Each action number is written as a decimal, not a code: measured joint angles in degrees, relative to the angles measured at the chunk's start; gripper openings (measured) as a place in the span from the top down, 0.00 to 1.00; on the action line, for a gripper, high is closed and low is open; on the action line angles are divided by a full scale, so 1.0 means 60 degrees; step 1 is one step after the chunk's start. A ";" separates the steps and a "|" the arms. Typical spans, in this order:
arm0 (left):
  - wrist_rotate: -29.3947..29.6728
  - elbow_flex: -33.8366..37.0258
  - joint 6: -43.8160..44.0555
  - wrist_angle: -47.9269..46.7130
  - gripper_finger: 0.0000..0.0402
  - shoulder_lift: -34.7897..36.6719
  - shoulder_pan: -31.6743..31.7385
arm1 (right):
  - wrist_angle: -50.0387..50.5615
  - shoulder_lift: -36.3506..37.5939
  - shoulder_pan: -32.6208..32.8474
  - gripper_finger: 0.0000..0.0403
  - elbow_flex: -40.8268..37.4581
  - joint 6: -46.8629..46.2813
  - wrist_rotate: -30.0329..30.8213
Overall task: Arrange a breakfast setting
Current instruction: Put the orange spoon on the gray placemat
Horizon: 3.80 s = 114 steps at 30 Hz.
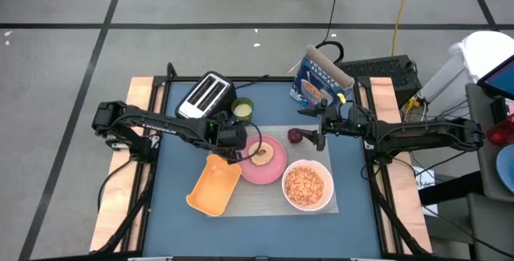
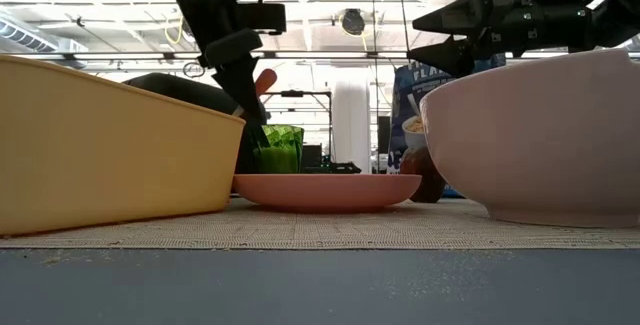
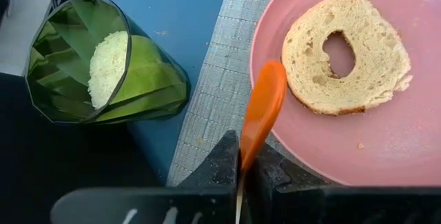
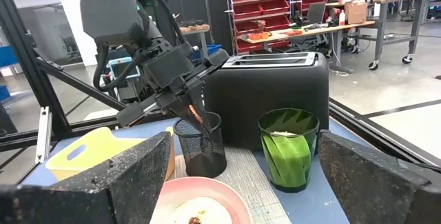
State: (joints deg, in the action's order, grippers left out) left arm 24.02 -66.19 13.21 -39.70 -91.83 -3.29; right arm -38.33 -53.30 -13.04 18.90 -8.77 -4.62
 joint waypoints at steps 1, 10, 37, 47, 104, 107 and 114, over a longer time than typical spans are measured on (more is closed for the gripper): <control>-0.0002 0.0000 0.0001 -0.0004 0.98 0.0000 0.0000 | 0.0000 0.0000 0.0001 0.12 0.0000 -0.0001 0.0000; -0.0061 -0.0004 0.0035 -0.0055 0.97 0.0283 0.0000 | -0.0004 0.0000 0.0000 0.12 0.0000 -0.0004 0.0004; 0.0115 -0.0004 0.0503 0.2093 0.97 0.3183 0.0000 | -0.0073 0.0000 0.0000 0.12 0.0000 -0.0904 0.0004; 0.1293 0.0000 -0.1353 0.6807 0.97 0.2921 0.0033 | -0.0069 -0.0004 0.0000 0.12 0.0000 -0.3056 -0.0011; -0.0732 -0.0007 -0.6114 1.4732 0.98 0.0091 -0.0029 | -0.6091 -0.3679 0.1257 0.25 0.2018 -0.9183 0.2317; -0.1103 -0.0011 -0.6079 1.5003 0.98 -0.0158 -0.0040 | -0.6137 -0.3679 0.1257 0.26 0.2018 -0.9178 0.2558; -0.1031 -0.0022 -0.6307 1.5982 0.98 -0.0914 -0.0040 | -0.6136 -0.3679 0.1249 0.26 0.2014 -0.9184 0.2605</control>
State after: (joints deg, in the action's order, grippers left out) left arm 17.84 -66.32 -24.63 56.19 -97.31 -3.53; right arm -75.14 -75.37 -5.54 30.98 -63.87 11.01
